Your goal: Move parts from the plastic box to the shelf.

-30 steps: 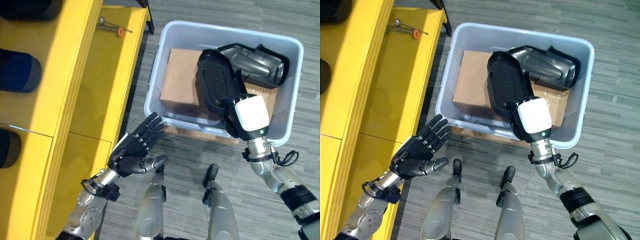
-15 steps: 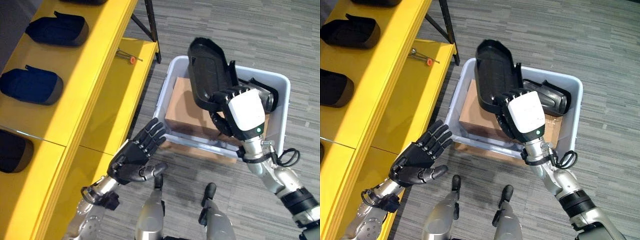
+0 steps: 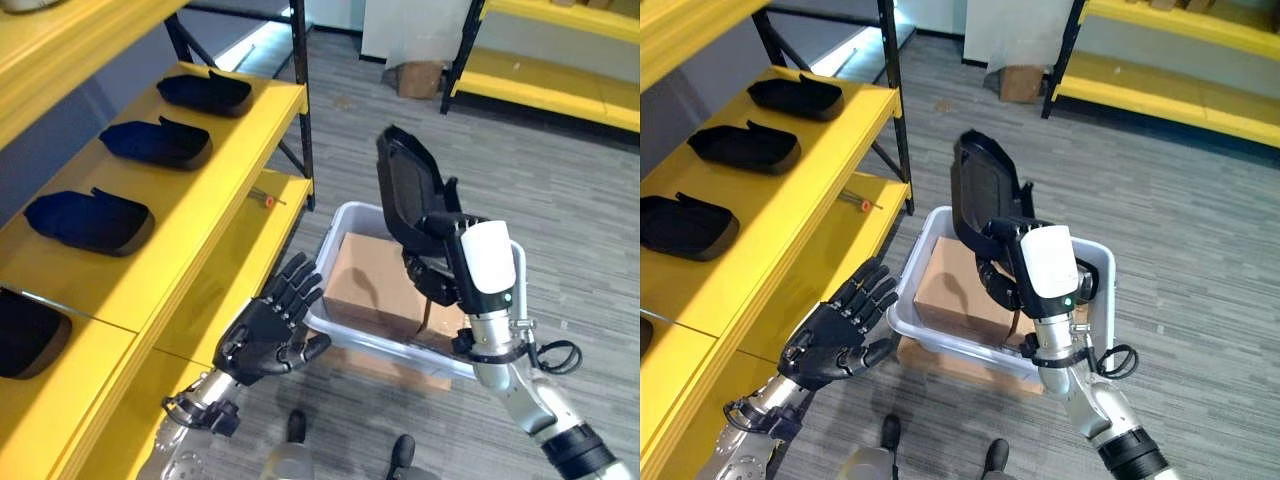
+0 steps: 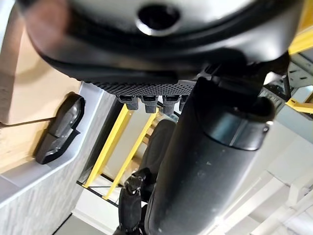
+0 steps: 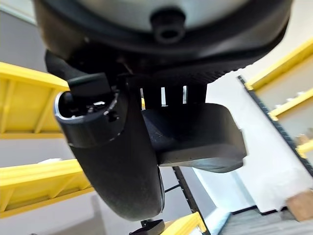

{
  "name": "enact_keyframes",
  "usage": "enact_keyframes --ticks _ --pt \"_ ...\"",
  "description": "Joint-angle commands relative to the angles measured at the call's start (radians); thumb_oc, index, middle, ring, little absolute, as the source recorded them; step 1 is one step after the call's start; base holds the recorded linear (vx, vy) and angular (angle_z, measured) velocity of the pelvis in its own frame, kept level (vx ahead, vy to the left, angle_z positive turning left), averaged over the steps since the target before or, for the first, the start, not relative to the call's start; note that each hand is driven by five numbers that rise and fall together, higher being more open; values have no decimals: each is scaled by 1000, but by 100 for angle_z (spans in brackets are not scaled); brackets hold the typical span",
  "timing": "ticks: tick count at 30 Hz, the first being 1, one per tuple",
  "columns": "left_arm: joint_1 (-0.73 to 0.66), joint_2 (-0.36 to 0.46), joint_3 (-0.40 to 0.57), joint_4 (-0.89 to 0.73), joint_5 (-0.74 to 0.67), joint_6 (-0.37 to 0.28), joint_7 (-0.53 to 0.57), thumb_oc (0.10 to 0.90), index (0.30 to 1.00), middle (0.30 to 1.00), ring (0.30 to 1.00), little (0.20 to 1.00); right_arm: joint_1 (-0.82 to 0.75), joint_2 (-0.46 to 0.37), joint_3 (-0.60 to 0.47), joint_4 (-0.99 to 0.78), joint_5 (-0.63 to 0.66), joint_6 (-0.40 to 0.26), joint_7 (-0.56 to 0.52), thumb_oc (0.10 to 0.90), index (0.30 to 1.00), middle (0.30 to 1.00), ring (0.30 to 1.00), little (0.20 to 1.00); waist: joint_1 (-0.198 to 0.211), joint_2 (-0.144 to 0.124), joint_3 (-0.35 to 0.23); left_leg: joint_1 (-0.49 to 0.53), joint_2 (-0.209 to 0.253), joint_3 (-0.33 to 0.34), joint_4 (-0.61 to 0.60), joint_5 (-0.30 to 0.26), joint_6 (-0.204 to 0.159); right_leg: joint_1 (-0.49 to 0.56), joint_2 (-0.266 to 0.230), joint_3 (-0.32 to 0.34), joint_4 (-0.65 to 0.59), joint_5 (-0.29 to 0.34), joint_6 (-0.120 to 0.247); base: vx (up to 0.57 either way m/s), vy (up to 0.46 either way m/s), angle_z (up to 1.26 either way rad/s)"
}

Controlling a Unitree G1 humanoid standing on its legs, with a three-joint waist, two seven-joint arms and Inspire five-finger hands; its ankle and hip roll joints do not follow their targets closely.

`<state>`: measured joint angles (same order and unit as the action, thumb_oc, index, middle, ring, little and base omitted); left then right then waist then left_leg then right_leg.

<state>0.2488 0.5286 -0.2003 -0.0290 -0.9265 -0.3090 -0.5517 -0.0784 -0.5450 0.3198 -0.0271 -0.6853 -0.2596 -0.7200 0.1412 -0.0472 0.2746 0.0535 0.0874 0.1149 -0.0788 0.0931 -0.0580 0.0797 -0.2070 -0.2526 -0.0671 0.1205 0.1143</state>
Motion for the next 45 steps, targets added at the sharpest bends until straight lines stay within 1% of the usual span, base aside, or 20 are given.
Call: enact_keyframes --ticks 1,3,6,9,10,11,15,18,20,24,27,28,31,39,40,41,42,43,44,45 --pt "-19 0 -4 -39 16 -88 -6 900 1000 1000 1000 1000 -78 -64 -85 -133 36 -80 -75 400 300 300 300 300 -20 33 -90 25 -39 1 23 -108 82 -7 85 55 229 -200 -8 -95 -85 7" --pt "-16 10 8 -55 25 -73 -3 900 1000 1000 1000 1000 -78 -78 -99 -148 48 -92 -78 400 300 300 300 300 -23 32 -87 0 -50 -34 51 -114 86 -31 136 83 265 -243 -40 -186 -163 35" --pt "-6 10 21 -73 33 -73 18 900 1000 1000 1000 1000 -98 -88 -94 -150 44 -97 -89 400 300 300 300 300 -4 31 -75 -27 -64 -88 73 -112 81 -31 153 91 236 -242 -59 -165 -191 60" --pt "7 7 31 -75 54 -89 26 900 1000 1000 1000 1000 -127 -106 -85 -155 56 -88 -82 400 300 300 300 300 21 35 -74 -35 -63 -140 41 -79 63 -13 166 89 178 -219 -62 -160 -189 6" --pt "17 4 27 -82 63 -99 1 900 1000 1000 1000 1000 -147 -120 -82 -160 61 -85 -72 400 300 300 300 300 43 44 -73 -63 -50 -166 8 -33 34 0 174 83 131 -204 -64 -238 -181 31" --pt "17 4 24 -82 62 -102 0 900 1000 1000 1000 1000 -148 -123 -83 -160 60 -85 -69 400 300 300 300 300 43 45 -73 -73 -45 -155 6 -26 28 3 173 73 123 -200 -64 -238 -143 26" --pt "-15 0 -13 -82 88 -99 -20 900 1000 1000 1000 1000 -101 -130 -107 -197 63 -56 -57 400 300 300 300 300 1 48 -84 -132 39 71 33 14 -19 18 139 -46 106 -198 -61 -180 5 65" --pt "-38 11 -35 -84 108 -117 18 900 1000 1000 1000 1000 -75 -151 -115 -212 82 -81 -61 400 300 300 300 300 -28 43 -83 -136 86 147 80 1 -25 8 115 -88 126 -205 -65 -195 114 117" --pt "-65 27 -45 -114 106 -121 60 900 1000 1000 1000 1000 -57 -170 -117 -222 118 -95 -57 400 300 300 300 300 -63 33 -85 -85 139 246 164 -70 -25 -3 62 -140 153 -213 -63 -246 250 57" --pt "-101 38 -33 -127 104 -119 111 900 1000 1000 1000 1000 -39 -188 -134 -231 114 -124 -78 400 300 300 300 300 -94 38 -99 -23 189 325 213 -61 -42 -12 31 -186 149 -195 -64 -194 289 53" --pt "-111 44 -21 -127 158 -91 173 900 1000 1000 1000 1000 -38 -190 -136 -242 99 -143 -73 400 300 300 300 300 -96 54 -117 20 167 312 166 -71 -41 -21 8 -181 138 -171 -45 -141 495 78" --pt "-99 80 -4 -133 233 -69 182 900 1000 1000 1000 1000 -35 -204 -163 -272 50 -139 -86 400 300 300 300 300 -88 65 -128 52 125 321 112 -115 -22 -8 -31 -199 129 -141 -4 -159 643 78" --pt "-63 124 24 -158 173 -36 133 900 1000 1000 1000 1000 -33 -230 -194 -306 48 -110 -81 400 300 300 300 300 -64 73 -131 67 88 302 79 -125 -2 9 -67 -216 130 -125 29 -129 438 74" --pt "-31 148 35 -143 90 -32 -14 900 1000 1000 1000 1000 -12 -184 -207 -321 -19 -83 -97 400 300 300 300 300 -15 62 -122 67 5 254 62 -165 69 6 -136 -235 226 -107 50 -71 286 48" --pt "-34 146 28 -140 92 -35 -20 900 1000 1000 1000 1000 -17 -181 -203 -314 -21 -83 -102 400 300 300 300 300 -15 61 -122 66 0 249 57 -166 75 4 -128 -227 244 -116 49 -19 145 26" --pt "-58 145 -3 -136 89 -39 -37 900 1000 1000 1000 1000 -25 -172 -189 -310 -29 -70 -124 400 300 300 300 300 -31 56 -119 57 -18 216 42 -167 94 -14 -67 -167 283 -174 38 0 91 36" --pt "-65 145 -11 -137 87 -41 -40 900 1000 1000 1000 1000 -25 -171 -186 -311 -35 -66 -132 400 300 300 300 300 -38 55 -118 55 -23 203 39 -167 97 -19 -43 -145 285 -191 33 29 62 75" --pt "-79 145 -30 -142 86 -42 -37 900 1000 1000 1000 1000 -25 -170 -180 -313 -43 -54 -150 400 300 300 300 300 -54 50 -116 51 -34 169 34 -165 99 -25 21 -92 279 -229 11 4 -16 94" --pt "-111 138 -69 -158 86 -49 1 900 1000 1000 1000 1000 -35 -177 -175 -318 -50 -59 -168 400 300 300 300 300 -81 38 -111 29 -52 133 39 -151 95 -17 123 -35 220 -240 -40 48 -47 126" --pt "-145 109 -104 -161 137 -19 54 900 1000 1000 1000 1000 -60 -194 -167 -316 -28 -73 -158 400 300 300 300 300 -100 28 -110 16 -75 87 56 -149 82 -9 175 38 153 -214 -52 46 -75 100"
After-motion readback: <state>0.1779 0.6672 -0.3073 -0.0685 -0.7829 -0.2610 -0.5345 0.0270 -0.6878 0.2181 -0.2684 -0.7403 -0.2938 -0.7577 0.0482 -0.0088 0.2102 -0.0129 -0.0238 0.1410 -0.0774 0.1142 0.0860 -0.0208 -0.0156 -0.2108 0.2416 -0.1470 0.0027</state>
